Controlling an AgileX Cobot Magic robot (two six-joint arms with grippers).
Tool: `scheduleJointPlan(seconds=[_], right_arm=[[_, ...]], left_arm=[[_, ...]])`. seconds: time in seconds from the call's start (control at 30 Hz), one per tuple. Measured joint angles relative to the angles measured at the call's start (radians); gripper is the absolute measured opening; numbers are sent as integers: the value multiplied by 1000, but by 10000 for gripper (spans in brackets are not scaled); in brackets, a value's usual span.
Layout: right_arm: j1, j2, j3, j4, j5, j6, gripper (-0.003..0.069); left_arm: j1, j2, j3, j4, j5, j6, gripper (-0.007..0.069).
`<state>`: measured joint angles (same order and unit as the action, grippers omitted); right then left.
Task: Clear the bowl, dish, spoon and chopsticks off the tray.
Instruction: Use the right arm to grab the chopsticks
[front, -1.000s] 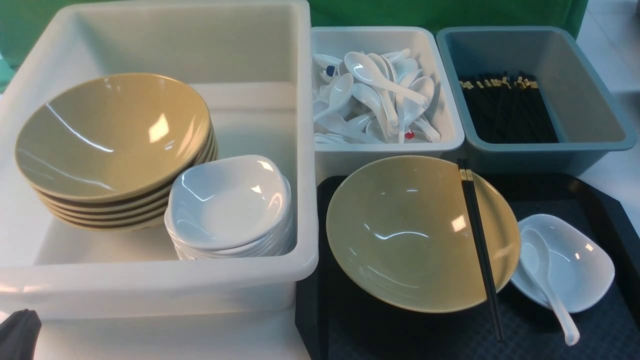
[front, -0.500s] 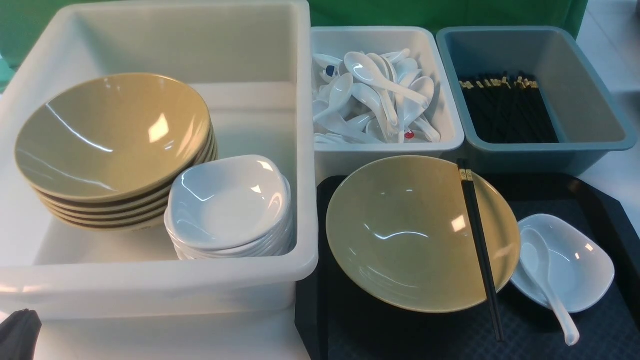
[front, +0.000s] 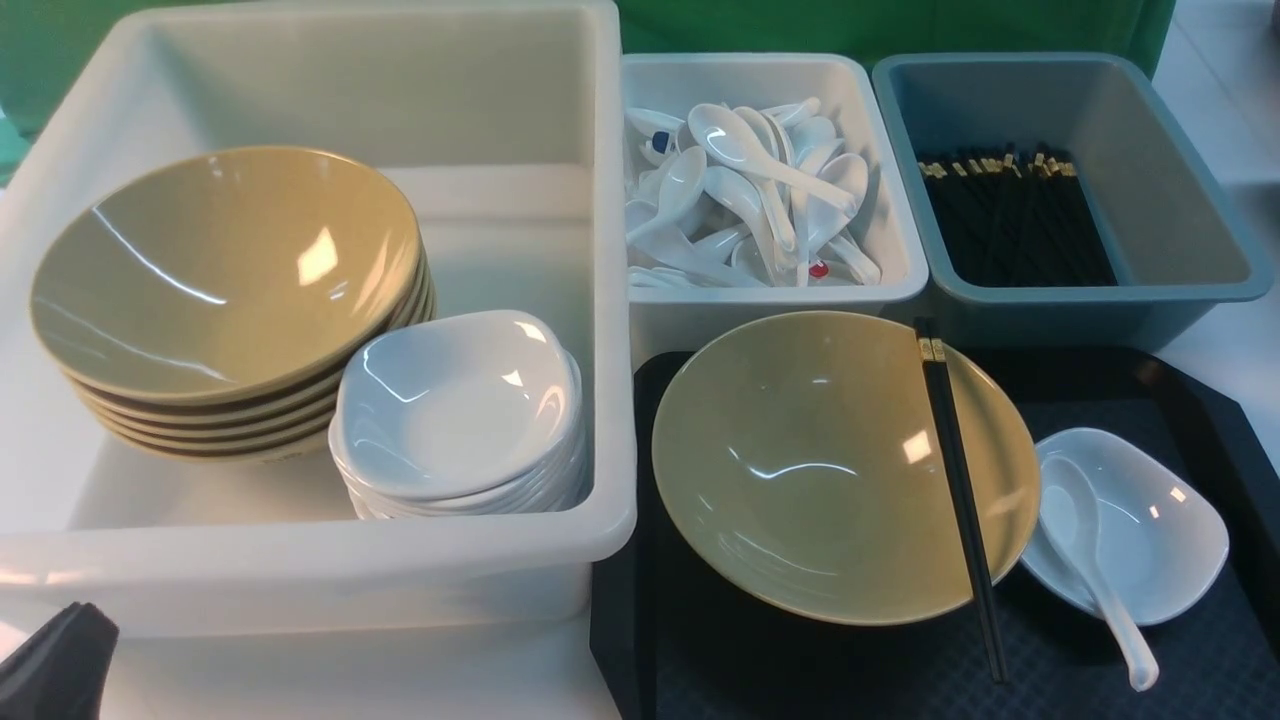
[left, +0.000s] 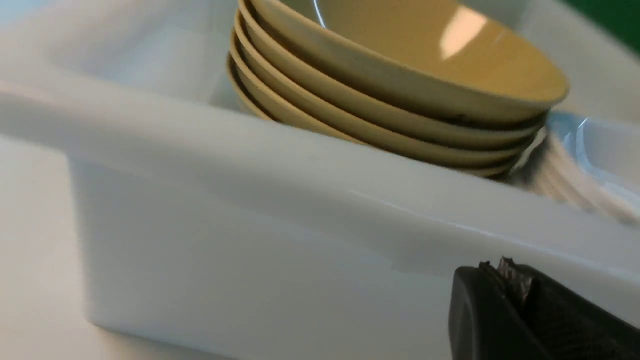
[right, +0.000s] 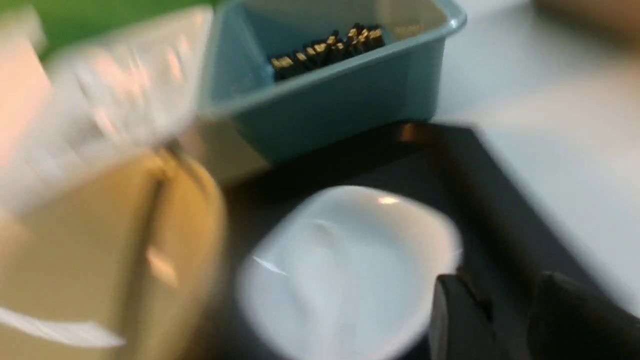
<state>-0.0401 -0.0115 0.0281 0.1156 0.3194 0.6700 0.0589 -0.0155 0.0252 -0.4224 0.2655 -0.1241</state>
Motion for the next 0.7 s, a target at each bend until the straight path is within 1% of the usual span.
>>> scheduleJointPlan(seconds=[0.03, 0.07, 0.1, 0.13, 0.17, 0.23, 0.37, 0.4, 0.5, 0.6, 0.63, 0.67, 0.7], right_arm=[[0, 0, 0, 56, 0, 124, 239], [0, 0, 0, 72, 0, 167, 239], [0, 0, 0, 100, 0, 254, 239], [0, 0, 0, 122, -1, 322, 239], [0, 0, 0, 124, -1, 322, 239], [0, 0, 0, 124, 0, 271, 239], [0, 0, 0, 124, 0, 176, 239], [0, 0, 0, 124, 0, 171, 239], [23, 0, -12, 160, 14, 0, 239], [56, 4, -104, 172, 75, -177, 236], [59, 7, -125, 172, 80, -200, 235], [75, 41, -205, 172, 126, -275, 223], [85, 74, -253, 172, 154, -320, 212]], left_arm=[[0, 0, 0, -107, -6, -53, -15], [0, 0, 0, -151, -9, -85, -15], [0, 0, 0, -260, -14, -135, -15], [0, 0, 0, -431, -21, -195, -15], [0, 0, 0, -500, -23, -215, -15], [0, 0, 0, -572, -29, -225, -15], [0, 0, 0, -621, -36, -223, -15], [0, 0, 0, -623, -36, -222, -15], [0, 0, -25, -638, -6, -124, -15], [0, 0, -124, -605, 48, 74, -15], [0, 0, -134, -601, 54, 109, -15], [0, 11, -205, -553, 73, 228, -15], [0, 30, -260, -521, 86, 286, -15]])
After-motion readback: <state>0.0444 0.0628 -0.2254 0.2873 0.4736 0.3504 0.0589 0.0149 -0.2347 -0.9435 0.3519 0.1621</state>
